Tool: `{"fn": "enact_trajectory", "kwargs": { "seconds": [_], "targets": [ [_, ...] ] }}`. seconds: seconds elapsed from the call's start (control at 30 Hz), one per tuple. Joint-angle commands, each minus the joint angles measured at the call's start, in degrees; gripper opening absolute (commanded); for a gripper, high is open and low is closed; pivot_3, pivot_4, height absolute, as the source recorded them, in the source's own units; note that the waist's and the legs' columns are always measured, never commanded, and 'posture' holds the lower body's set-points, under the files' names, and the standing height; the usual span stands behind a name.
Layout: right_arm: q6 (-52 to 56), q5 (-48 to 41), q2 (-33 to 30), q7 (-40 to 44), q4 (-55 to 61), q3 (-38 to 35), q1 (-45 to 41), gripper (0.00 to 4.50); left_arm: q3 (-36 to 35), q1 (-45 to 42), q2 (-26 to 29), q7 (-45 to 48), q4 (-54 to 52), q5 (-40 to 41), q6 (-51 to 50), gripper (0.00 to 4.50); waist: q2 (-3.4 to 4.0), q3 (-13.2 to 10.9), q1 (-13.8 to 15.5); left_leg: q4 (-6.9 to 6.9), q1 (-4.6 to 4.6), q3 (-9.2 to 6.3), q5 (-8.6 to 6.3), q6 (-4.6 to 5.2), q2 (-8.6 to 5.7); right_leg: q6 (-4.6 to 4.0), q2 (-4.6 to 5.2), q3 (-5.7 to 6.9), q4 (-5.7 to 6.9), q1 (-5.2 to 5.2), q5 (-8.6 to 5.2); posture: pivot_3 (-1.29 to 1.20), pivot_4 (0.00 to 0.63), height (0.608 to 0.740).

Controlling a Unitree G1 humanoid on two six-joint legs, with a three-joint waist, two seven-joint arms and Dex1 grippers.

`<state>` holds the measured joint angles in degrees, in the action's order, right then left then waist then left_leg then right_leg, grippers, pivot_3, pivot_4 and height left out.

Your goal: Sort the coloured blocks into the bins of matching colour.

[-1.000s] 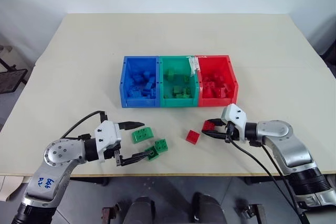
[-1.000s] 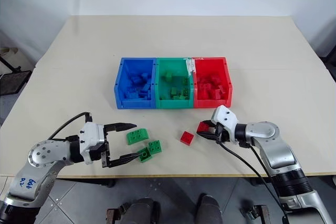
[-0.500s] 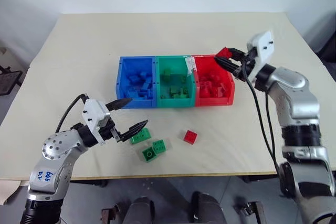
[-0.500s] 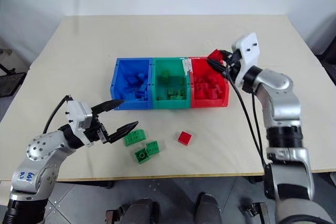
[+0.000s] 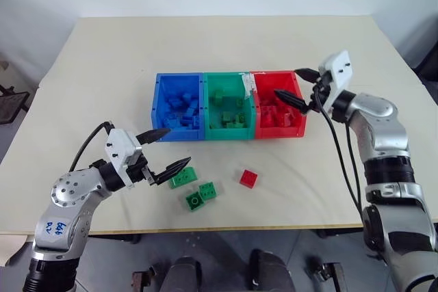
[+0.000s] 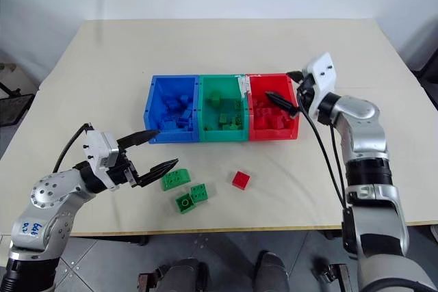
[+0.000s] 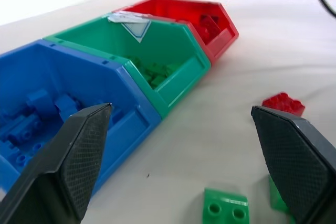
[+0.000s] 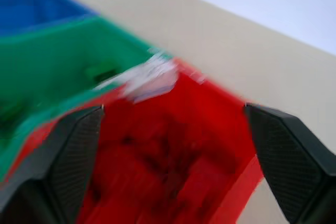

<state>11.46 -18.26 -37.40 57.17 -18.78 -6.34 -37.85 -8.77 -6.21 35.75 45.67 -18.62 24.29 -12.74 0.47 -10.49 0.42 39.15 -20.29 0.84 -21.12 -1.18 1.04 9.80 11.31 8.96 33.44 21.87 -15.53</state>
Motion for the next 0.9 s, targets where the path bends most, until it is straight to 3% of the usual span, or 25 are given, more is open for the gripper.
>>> {"fn": "enact_trajectory", "kwargs": {
  "seconds": [0.03, 0.2, 0.3, 0.4, 0.5, 0.83, 0.9],
  "targets": [
    [2.1, -5.6, -5.8, 6.9, 9.2, -5.3, 7.6, 4.46, 1.9, 0.2, 2.7, 4.0, 1.4, -4.2, 5.8, 4.50, 0.03, 0.0, 0.1, 0.00, 0.01, 0.02, 0.00, 0.00, 0.00, 0.00, 0.00, 0.00, 0.01, -0.01, 0.00, 0.00, 0.150, 0.740],
    [0.6, -4.9, -13.1, 13.3, 12.7, -5.3, 16.5, 4.46, 5.1, 1.1, 6.1, 11.7, 1.3, -4.8, 9.6, 4.50, 0.04, 0.0, -0.7, 0.01, 0.09, 0.29, -0.01, 0.02, 0.01, -0.01, 0.00, -0.13, -0.06, -0.01, 0.00, 0.00, 0.150, 0.740],
    [2.0, -5.9, -15.7, 17.8, 18.2, -2.9, 21.6, 4.46, 5.8, 0.4, 5.2, 12.0, 0.6, -2.4, 7.7, 4.50, 0.05, 0.0, -0.5, 0.01, 0.15, 0.33, -0.01, 0.02, 0.05, -0.02, 0.00, -0.16, -0.01, -0.01, -0.01, 0.00, 0.150, 0.740],
    [8.5, -8.4, -14.4, 17.4, 27.2, 1.8, 23.3, 4.46, 6.6, 1.4, 6.0, 13.1, 0.6, -2.9, 6.8, 4.50, 0.05, 0.0, -0.6, 0.01, 0.15, 0.33, -0.01, 0.02, 0.05, -0.02, 0.00, -0.17, -0.01, -0.01, -0.01, 0.00, 0.150, 0.740],
    [12.0, -7.0, -9.3, 12.4, 31.6, 7.7, 20.4, 4.46, 5.5, 3.0, 5.9, 12.5, 0.1, -2.7, 6.5, 4.50, 0.05, 0.0, -0.7, 0.02, 0.16, 0.32, -0.01, 0.02, 0.07, -0.02, -0.02, -0.17, 0.01, -0.01, -0.01, 0.00, 0.150, 0.740],
    [15.2, 3.5, 0.8, 2.2, 30.1, 21.4, 14.8, 4.46, 0.5, 10.8, 8.6, 13.7, -3.5, 0.2, 3.9, 4.50, 0.03, 0.0, 0.0, 0.05, 0.07, 0.23, -0.02, 0.01, 0.05, -0.02, 0.00, -0.14, -0.01, 0.04, -0.01, 0.00, 0.150, 0.740],
    [14.5, 4.6, 0.4, 2.6, 30.3, 22.2, 15.2, 4.07, 0.2, 11.8, 8.7, 13.4, -4.0, 0.1, 3.9, 4.50, 0.04, 0.0, 0.0, 0.05, 0.07, 0.23, -0.02, 0.01, 0.04, -0.02, 0.00, -0.14, 0.00, 0.06, -0.01, 0.00, 0.150, 0.740]
  ]
}}
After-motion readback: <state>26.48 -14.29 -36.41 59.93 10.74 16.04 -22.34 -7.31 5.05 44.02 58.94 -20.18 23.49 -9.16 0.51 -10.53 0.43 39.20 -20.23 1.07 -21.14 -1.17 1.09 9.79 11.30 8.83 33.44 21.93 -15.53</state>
